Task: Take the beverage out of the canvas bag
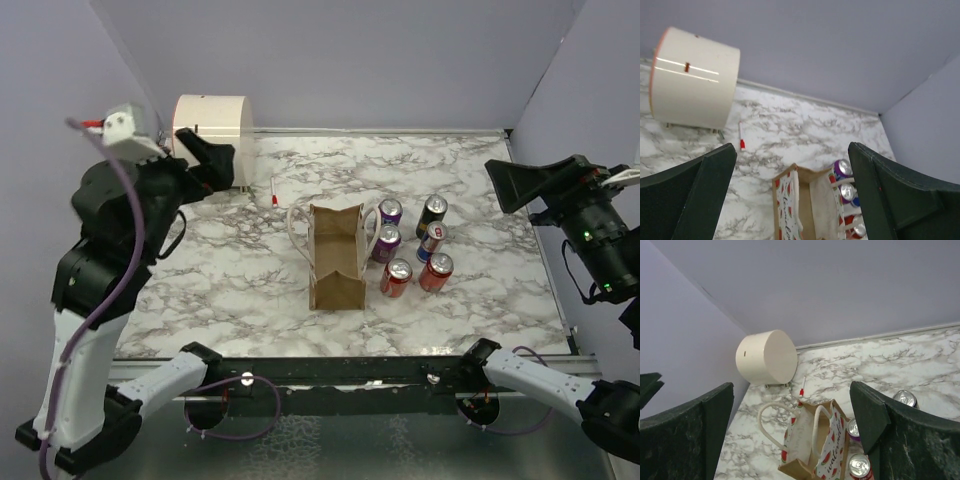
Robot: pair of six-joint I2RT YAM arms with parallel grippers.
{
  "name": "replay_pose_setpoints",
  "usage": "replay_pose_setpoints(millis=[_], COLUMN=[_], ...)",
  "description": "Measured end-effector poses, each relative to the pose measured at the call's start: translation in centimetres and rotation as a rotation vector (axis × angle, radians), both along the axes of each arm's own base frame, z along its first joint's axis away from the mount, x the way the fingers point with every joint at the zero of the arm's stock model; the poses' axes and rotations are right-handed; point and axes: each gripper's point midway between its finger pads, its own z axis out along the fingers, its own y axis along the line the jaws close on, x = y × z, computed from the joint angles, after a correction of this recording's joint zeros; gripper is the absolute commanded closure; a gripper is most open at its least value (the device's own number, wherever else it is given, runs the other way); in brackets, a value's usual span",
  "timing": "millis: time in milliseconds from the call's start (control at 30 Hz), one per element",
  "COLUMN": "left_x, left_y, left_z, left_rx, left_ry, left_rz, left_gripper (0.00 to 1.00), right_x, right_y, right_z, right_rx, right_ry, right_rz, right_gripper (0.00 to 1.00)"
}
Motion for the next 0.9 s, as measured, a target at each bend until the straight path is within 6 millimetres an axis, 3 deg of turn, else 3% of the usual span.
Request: replay_pose_setpoints(millis=[133, 267, 533, 900], left_x=[-2.9, -3.9, -2.3, -1.7], left_y=[3.6, 5.5, 5.3, 5.0], left_z=[3.5, 5.7, 4.0, 3.1], left_rx=[-0.056, -0.077, -0.039, -0.019], left_ry=[-0.167, -0.245, -0.194, -0.171], left_rz=[0.105, 0.178, 0.209, 0.207], left_gripper=[0.01, 0.01, 0.01, 0.01], right_x=[-0.5, -0.5, -0.3, 0.2], right_y=[-0.8, -0.9, -0.9, -0.6], right_z=[0.1, -0.8, -1.5, -1.5], right_rx=[0.035, 0.042, 0.043, 0.031], right_ry=[0.021, 0.060, 0.094, 0.112], right_rz=[-0.024, -0.034, -0.046, -0.055], right_gripper=[0.00, 0.00, 0.00, 0.00])
